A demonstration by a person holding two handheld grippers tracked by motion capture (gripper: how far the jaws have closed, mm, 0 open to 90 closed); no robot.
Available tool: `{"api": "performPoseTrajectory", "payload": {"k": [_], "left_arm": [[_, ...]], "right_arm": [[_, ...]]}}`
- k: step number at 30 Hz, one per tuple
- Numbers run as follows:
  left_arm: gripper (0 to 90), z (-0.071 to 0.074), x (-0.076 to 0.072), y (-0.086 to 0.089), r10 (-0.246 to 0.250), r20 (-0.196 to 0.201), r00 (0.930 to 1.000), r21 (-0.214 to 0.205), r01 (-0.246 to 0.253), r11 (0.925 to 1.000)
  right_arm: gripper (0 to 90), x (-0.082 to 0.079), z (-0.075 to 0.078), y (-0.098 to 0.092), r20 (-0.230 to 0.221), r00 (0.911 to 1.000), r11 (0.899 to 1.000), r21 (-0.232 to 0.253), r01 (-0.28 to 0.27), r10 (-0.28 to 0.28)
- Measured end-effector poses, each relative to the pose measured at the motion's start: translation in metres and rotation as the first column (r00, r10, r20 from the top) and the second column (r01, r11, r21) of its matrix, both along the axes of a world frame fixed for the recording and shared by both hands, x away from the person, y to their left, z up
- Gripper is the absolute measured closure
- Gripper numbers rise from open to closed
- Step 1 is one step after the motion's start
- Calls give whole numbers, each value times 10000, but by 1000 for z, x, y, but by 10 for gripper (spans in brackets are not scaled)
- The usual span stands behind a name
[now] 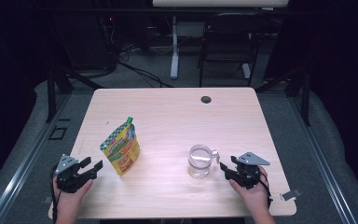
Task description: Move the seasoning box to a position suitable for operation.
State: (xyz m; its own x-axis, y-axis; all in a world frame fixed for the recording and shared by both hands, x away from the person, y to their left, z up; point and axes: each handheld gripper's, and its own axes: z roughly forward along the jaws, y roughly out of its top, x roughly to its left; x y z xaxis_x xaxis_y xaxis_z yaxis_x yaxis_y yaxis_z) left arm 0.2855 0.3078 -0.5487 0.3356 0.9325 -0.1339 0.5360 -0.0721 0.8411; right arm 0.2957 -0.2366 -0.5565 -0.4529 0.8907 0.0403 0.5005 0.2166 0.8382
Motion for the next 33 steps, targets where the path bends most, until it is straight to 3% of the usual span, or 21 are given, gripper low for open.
{"api": "performPoseTrajectory", "payload": {"k": [15, 23, 26, 29, 33], "left_arm": [[444, 0, -1, 1, 45, 21, 10000, -55, -45, 10000], [444, 0, -1, 1, 24, -27, 10000, -11, -24, 10000], [445, -1, -2, 3, 79, -26, 10000, -74, -80, 9999], [444, -1, -3, 3, 135, 1, 9999, -100, -135, 9999], [444, -1, -7, 4, 160, -47, 9999, -17, -160, 9999]], "right_arm": [[466, -1, 1, 6, 62, 9993, 9992, -197, -359, 360], [561, -2, 1, 8, -169, 9979, 9979, -124, -633, 631], [565, -3, 1, 11, -138, 9963, 9963, -136, -847, 845], [565, -2, 1, 15, 36, 9955, 9942, -516, -942, 945], [580, 4, 1, 15, 138, 9959, 9949, -494, -882, 889]]}}
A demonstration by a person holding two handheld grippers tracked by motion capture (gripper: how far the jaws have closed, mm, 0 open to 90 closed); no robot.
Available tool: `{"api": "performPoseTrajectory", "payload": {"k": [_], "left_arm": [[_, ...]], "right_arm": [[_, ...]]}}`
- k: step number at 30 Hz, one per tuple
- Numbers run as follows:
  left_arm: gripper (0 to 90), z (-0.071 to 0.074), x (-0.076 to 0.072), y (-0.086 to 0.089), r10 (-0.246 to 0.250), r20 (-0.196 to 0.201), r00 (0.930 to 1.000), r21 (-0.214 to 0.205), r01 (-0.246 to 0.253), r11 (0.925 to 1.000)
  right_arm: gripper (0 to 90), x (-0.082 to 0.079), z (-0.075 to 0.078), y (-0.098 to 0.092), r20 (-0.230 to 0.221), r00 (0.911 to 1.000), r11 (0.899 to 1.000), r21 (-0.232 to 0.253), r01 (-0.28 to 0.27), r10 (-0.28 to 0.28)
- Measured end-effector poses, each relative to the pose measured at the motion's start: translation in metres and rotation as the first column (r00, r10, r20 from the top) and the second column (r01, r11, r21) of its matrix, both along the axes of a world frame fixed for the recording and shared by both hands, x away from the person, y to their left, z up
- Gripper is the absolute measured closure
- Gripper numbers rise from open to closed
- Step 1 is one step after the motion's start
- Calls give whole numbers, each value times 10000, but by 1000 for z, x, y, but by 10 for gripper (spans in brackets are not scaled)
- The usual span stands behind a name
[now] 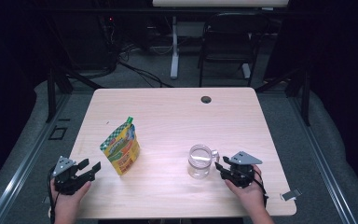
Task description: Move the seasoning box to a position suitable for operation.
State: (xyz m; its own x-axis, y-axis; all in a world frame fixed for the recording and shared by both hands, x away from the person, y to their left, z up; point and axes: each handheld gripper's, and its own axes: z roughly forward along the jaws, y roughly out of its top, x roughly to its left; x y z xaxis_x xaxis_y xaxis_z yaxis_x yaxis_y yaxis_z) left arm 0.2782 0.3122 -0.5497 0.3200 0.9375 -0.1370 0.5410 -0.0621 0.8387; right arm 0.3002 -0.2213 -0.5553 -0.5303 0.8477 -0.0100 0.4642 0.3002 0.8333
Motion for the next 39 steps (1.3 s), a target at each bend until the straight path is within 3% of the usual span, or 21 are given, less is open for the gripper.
{"api": "performPoseTrajectory", "payload": {"k": [7, 16, 20, 39], "left_arm": [[445, 0, -10, 6, 209, -45, 9998, 111, -208, 9997], [445, -2, -19, 10, 340, -169, 9993, 185, -337, 9993], [445, -1, -21, 8, 251, -105, 9996, 199, -249, 9995], [445, 0, -12, -1, -104, -52, 9999, 272, 105, 9996]], "right_arm": [[641, 12, -1, 1, -235, 9996, 9995, 292, 150, -143], [728, 18, 0, 13, -211, 9998, 9998, -167, -50, 47], [794, 19, 1, 12, -285, 9995, 9999, -38, 108, -109], [792, 2, 5, 21, -434, 9987, 9986, -443, -299, 280]]}}
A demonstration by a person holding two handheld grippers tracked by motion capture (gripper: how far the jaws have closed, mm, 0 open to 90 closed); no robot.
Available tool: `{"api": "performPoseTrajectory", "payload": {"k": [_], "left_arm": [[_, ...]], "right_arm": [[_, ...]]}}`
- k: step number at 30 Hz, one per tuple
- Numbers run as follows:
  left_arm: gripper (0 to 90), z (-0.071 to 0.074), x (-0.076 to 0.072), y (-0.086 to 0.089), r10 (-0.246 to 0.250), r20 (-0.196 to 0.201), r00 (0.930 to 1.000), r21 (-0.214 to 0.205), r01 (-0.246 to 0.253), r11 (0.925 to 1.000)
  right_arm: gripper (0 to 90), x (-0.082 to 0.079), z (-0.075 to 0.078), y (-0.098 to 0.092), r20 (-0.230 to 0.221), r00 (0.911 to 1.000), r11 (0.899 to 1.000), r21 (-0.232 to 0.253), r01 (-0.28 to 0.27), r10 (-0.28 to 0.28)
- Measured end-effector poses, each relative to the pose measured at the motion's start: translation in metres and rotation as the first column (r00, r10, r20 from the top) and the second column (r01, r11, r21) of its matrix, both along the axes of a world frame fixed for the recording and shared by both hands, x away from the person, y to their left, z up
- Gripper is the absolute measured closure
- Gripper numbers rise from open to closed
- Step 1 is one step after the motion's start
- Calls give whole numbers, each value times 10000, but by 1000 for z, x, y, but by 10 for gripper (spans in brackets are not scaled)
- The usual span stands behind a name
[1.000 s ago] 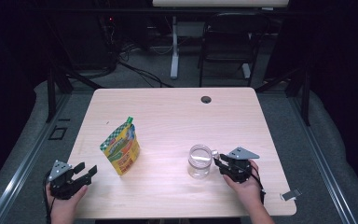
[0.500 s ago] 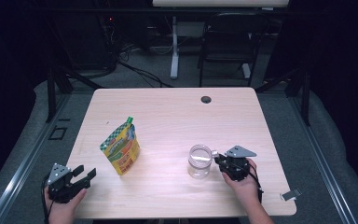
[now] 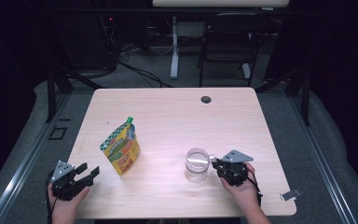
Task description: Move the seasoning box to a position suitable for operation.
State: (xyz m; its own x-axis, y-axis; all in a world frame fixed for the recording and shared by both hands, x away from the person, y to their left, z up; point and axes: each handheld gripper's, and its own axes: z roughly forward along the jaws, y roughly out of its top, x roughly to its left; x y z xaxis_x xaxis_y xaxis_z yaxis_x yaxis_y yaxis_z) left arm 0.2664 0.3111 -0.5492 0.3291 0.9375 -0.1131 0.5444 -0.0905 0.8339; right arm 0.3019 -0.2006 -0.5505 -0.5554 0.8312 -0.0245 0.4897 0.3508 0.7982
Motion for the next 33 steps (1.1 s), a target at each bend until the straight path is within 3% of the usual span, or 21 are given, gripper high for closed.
{"api": "performPoseTrajectory", "payload": {"k": [7, 13, 19, 25, 33], "left_arm": [[459, 9, -7, -7, -346, 128, 9993, -138, 348, 9993], [460, 20, -19, -18, -455, 231, 9987, -532, 467, 9975], [462, 27, -31, -34, -808, 471, 9956, -324, 824, 9961], [527, 30, -35, -52, -1606, 626, 9850, -156, 1619, 9867], [580, 27, -36, -70, -2362, 496, 9704, 23, 2364, 9717]], "right_arm": [[786, -12, 1, 11, -171, 9993, 9995, -10, -326, 325], [780, -18, 2, 19, -158, 9980, 9981, -110, -607, 606], [781, -21, 2, 29, -117, 9952, 9950, -204, -973, 971], [783, -23, 2, 34, -137, 9927, 9923, -307, -1199, 1195], [784, -24, 2, 38, -134, 9902, 9902, -146, -1389, 1387]]}}
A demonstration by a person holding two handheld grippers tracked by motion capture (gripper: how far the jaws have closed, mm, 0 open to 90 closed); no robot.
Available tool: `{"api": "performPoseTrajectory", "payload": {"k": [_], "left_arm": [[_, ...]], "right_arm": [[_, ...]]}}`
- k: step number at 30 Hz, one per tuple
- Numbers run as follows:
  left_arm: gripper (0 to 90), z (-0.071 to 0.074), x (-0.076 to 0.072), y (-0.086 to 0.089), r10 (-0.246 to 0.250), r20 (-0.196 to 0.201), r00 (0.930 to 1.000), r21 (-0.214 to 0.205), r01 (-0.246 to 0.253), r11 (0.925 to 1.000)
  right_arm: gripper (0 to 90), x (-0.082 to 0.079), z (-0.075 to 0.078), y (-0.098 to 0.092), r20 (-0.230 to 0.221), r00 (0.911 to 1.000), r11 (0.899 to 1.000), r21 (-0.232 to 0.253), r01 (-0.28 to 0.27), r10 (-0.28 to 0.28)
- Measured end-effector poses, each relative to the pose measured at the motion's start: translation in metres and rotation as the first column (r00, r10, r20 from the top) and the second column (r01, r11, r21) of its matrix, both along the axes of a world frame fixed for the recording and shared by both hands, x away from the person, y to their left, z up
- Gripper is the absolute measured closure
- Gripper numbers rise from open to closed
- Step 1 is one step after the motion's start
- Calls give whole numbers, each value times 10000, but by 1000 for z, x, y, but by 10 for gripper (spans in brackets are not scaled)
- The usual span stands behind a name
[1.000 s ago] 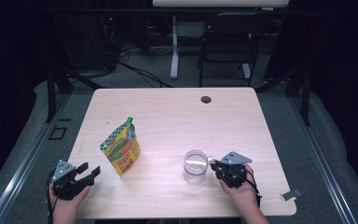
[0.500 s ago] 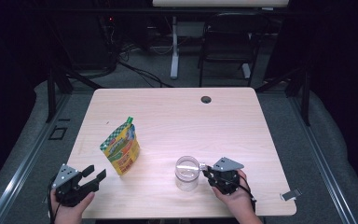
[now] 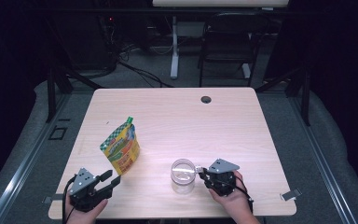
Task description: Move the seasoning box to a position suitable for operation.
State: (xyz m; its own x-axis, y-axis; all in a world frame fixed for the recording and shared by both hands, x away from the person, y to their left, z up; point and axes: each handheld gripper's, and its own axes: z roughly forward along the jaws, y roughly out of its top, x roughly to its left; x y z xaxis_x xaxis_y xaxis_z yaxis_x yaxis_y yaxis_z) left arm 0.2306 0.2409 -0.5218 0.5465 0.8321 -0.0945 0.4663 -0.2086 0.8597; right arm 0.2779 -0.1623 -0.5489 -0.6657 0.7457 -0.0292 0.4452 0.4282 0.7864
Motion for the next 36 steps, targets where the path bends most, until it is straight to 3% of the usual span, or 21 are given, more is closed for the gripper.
{"api": "performPoseTrajectory", "payload": {"k": [6, 11, 17, 19, 22, 24, 27, 36], "left_arm": [[609, -3, 1, -13, -416, -65, 9991, 149, 417, 9990], [634, -6, 3, -21, -788, -151, 9968, 324, 793, 9963], [653, -6, 6, -26, -1108, -340, 9933, 197, 1115, 9936], [659, -7, 7, -27, -1153, -242, 9930, 124, 1156, 9932], [682, -7, 8, -30, -1250, -285, 9917, 0, 1251, 9921], [702, -7, 9, -32, -1316, -322, 9908, 2, 1317, 9913], [751, -6, 11, -35, -1503, -392, 9879, -9, 1504, 9886], [894, -3, 14, -50, -1724, -347, 9844, 137, 1730, 9848]], "right_arm": [[778, -3, 0, 5, -38, 9997, 9997, 34, -240, 241], [709, -5, 3, 0, -532, 9982, 9980, 591, -234, 265], [663, -15, 13, -5, -352, 9990, 9959, 866, -251, 282], [643, -18, 17, -7, -284, 9992, 9952, 936, -268, 296], [610, -22, 21, -10, -67, 9999, 9937, 1121, -100, 108], [603, -23, 23, -12, -171, 9998, 9919, 1272, 74, -53], [652, -23, 29, -14, -491, 9987, 9846, 1736, 199, -116], [834, -23, 42, -9, -396, 9974, 9783, 1958, 676, -610]]}}
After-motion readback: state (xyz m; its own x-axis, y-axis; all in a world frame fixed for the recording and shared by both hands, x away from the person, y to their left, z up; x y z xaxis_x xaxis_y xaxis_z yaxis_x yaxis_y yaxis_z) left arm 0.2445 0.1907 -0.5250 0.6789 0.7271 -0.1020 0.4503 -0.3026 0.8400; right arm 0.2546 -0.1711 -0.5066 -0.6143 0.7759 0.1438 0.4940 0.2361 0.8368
